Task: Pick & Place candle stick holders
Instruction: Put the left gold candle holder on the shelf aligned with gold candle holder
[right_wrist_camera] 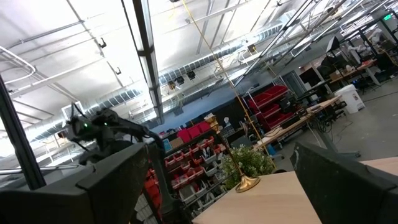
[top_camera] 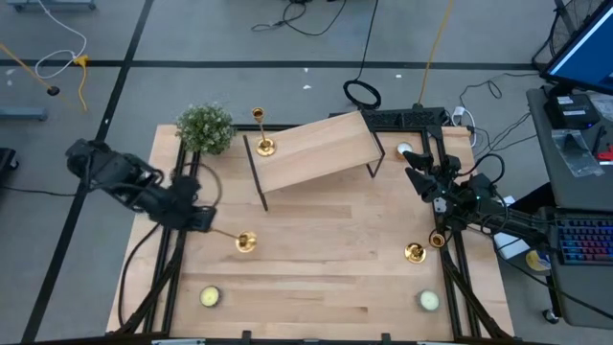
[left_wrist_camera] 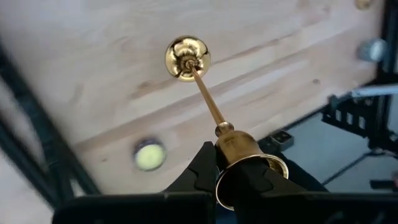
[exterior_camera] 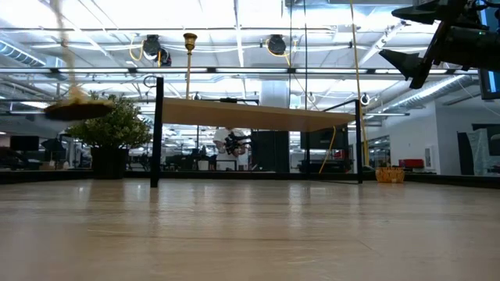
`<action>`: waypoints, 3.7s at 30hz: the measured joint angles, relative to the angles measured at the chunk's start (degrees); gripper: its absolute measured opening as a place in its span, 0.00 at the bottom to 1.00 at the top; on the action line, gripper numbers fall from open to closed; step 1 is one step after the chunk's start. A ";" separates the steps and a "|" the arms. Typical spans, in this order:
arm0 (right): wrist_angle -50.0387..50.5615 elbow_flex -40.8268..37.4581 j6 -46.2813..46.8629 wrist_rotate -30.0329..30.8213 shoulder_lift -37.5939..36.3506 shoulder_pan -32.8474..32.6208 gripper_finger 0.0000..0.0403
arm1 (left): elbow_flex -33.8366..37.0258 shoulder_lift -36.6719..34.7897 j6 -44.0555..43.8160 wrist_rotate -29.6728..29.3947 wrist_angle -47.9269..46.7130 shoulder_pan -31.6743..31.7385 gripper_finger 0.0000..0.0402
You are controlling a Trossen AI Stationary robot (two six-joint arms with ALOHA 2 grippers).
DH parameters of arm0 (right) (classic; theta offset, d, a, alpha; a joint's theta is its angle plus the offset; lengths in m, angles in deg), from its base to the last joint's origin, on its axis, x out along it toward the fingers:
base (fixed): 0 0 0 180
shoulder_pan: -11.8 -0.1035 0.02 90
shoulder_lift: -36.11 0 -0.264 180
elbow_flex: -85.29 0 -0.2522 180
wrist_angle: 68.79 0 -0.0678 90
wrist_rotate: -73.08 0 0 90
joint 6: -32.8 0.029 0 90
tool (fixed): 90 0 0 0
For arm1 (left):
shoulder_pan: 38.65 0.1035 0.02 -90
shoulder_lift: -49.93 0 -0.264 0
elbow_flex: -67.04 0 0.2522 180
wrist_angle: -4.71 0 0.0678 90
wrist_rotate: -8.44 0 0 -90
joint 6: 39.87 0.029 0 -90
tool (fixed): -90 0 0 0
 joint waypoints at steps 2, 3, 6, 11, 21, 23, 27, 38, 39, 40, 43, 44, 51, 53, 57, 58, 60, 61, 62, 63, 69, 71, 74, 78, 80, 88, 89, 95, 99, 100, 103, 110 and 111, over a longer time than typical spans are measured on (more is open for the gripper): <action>0.00 -0.02 -0.02 0.00 0.00 -0.01 0.94 | -3.37 3.36 5.34 1.46 0.36 3.03 0.04; 0.01 0.00 -0.02 0.00 0.01 -0.02 0.94 | -5.15 5.13 7.84 2.20 0.43 4.51 0.04; 0.00 0.00 -0.02 0.00 0.00 0.00 0.94 | -11.16 10.51 15.42 4.17 1.23 8.67 0.04; 0.00 -0.01 -0.07 0.00 0.02 -0.01 0.94 | -22.73 19.61 25.46 7.88 0.89 14.51 0.04; 0.02 -0.02 -0.02 0.02 0.02 -0.02 0.94 | -41.47 32.39 38.57 13.82 0.30 23.97 0.04; 0.00 0.00 -0.02 0.00 0.02 -0.02 0.94 | -40.97 32.51 39.79 15.17 1.20 25.79 0.04; 0.01 0.00 -0.02 0.02 0.02 -0.02 0.94 | -41.45 32.41 42.16 15.47 1.69 28.63 0.04; 0.00 0.00 -0.01 0.05 0.00 -0.01 0.94 | -41.48 27.39 48.23 9.55 1.92 38.61 0.04; 0.01 0.00 -0.02 0.02 0.00 -0.01 0.94 | -41.48 27.13 48.65 9.06 1.54 39.36 0.04; 0.04 -0.01 -0.02 0.02 0.02 -0.01 0.94 | -41.48 26.56 48.77 8.74 0.82 40.15 0.04; -0.12 -0.02 0.00 0.02 0.10 -0.02 0.94 | -41.35 25.46 49.77 7.53 -3.44 42.30 0.04; 0.06 0.00 0.00 0.02 0.15 -0.02 0.94 | -41.32 25.35 50.06 7.51 -3.21 42.65 0.04; -0.48 0.00 0.00 0.02 0.15 0.00 0.94 | -41.41 24.23 50.96 7.77 -2.33 44.32 0.04; -0.63 -0.02 0.29 0.02 0.17 0.00 0.94 | -41.43 24.10 50.77 8.13 -1.85 44.22 0.04; -0.84 0.86 4.39 -0.04 0.35 -0.02 0.94 | -41.41 24.23 49.58 9.72 -2.22 43.23 0.04; -0.83 1.31 4.40 -0.23 0.70 -0.02 0.94 | -41.42 24.30 49.29 9.71 -2.11 42.97 0.04; -0.64 2.84 3.68 -1.47 1.88 -0.04 0.94 | -41.41 24.42 49.05 9.59 -2.18 42.49 0.04; -0.13 3.68 2.77 -1.78 2.88 -0.04 0.94 | -41.41 24.43 48.86 9.40 -2.18 42.21 0.04; 1.36 4.62 1.32 -2.65 4.19 -0.05 0.94 | -41.41 24.41 48.60 9.21 -2.14 41.99 0.04; 1.68 6.14 -0.52 -3.25 5.87 -0.07 0.94 | -41.41 24.38 48.30 9.08 -2.16 41.75 0.04; 4.44 18.45 -10.06 -4.76 19.12 -0.11 0.94 | -41.41 24.38 48.13 8.99 -2.17 40.50 0.04; 6.64 23.62 -13.59 -4.86 24.63 -0.11 0.94 | -41.41 24.38 48.13 8.48 -2.16 40.03 0.04; 9.95 31.25 -18.87 -7.57 32.69 -0.11 0.94 | -41.41 24.38 48.10 7.55 -2.18 39.18 0.04; 13.33 40.78 -22.60 -13.00 43.44 -0.11 0.94 | -41.41 24.38 48.00 7.24 -2.18 38.29 0.04; 14.08 45.02 -23.98 -15.87 48.17 -0.11 0.94 | -41.41 24.38 48.06 7.04 -2.21 37.82 0.04; 15.54 59.35 -30.58 -22.40 63.05 -2.04 0.94 | -41.41 24.38 48.39 5.16 -2.21 36.96 0.04; 15.53 60.94 -31.93 -22.58 64.43 -2.64 0.94 | -41.41 24.38 48.58 4.88 -2.20 36.96 0.04; 17.24 68.95 -39.09 -22.46 72.20 -6.26 0.94 | -41.41 24.66 49.21 4.39 -2.21 36.98 0.04; 18.23 72.70 -43.83 -18.55 76.11 -8.32 0.94 | -41.39 24.78 49.68 4.05 -2.21 36.98 0.04; 18.13 73.49 -44.82 -17.89 77.03 -8.73 0.94 | -41.39 24.76 49.77 3.74 -2.19 36.98 0.04; 18.29 75.08 -46.68 -17.77 79.37 -9.74 0.94 | -41.39 24.73 49.84 2.80 -2.16 37.00 0.04; 17.13 79.95 -48.96 -13.57 84.96 -11.74 0.94 | -41.41 25.51 49.73 2.23 -2.06 36.97 0.04; 17.33 80.59 -49.79 -13.31 85.42 -11.90 0.94 | -41.40 25.74 49.76 2.31 -2.10 36.98 0.04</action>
